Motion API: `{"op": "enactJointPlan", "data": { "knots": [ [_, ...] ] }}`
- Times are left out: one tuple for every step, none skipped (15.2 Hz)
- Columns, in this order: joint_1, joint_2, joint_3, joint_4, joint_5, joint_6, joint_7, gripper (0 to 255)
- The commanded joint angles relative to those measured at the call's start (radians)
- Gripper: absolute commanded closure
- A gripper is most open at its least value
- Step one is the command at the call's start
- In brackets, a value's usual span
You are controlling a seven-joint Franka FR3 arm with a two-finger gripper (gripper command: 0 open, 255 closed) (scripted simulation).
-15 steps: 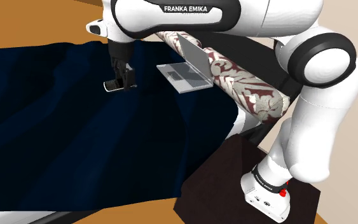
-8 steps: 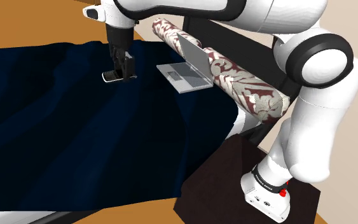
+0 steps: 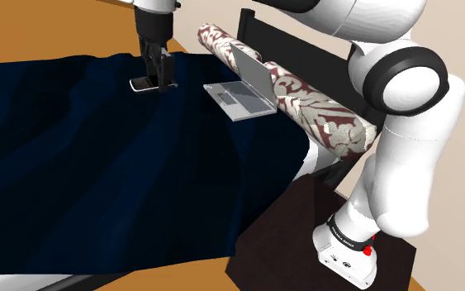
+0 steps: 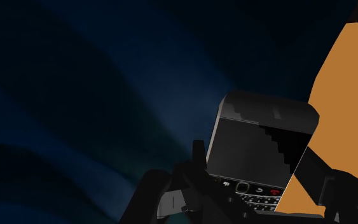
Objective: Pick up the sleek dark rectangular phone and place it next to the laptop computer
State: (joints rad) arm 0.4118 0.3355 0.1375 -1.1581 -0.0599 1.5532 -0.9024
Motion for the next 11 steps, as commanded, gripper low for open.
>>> {"op": "enactJointPlan", "data": {
  "knots": [
    [0.003,0.019,0.0,0.056,-0.003,-0.038,-0.001,255],
    [0.005,0.029,0.0,0.085,-0.004,-0.057,-0.001,255],
    [0.006,0.039,0.0,0.114,-0.005,-0.076,-0.001,255],
    [0.009,0.05,0.0,0.146,-0.007,-0.097,-0.001,255],
    [0.011,0.062,0.0,0.18,-0.009,-0.118,-0.001,255],
    [0.014,0.076,0.0,0.216,-0.011,-0.14,-0.001,255],
    [0.014,0.076,0.0,0.215,-0.011,-0.14,-0.001,255],
    [-0.006,0.03,-0.004,0.145,-0.002,-0.115,-0.019,255],
    [-0.025,-0.011,-0.008,0.083,0.006,-0.094,-0.037,255],
    [-0.043,-0.048,-0.013,0.029,0.013,-0.076,-0.056,255],
    [-0.06,-0.082,-0.019,-0.02,0.02,-0.061,-0.076,255]
  ]
}}
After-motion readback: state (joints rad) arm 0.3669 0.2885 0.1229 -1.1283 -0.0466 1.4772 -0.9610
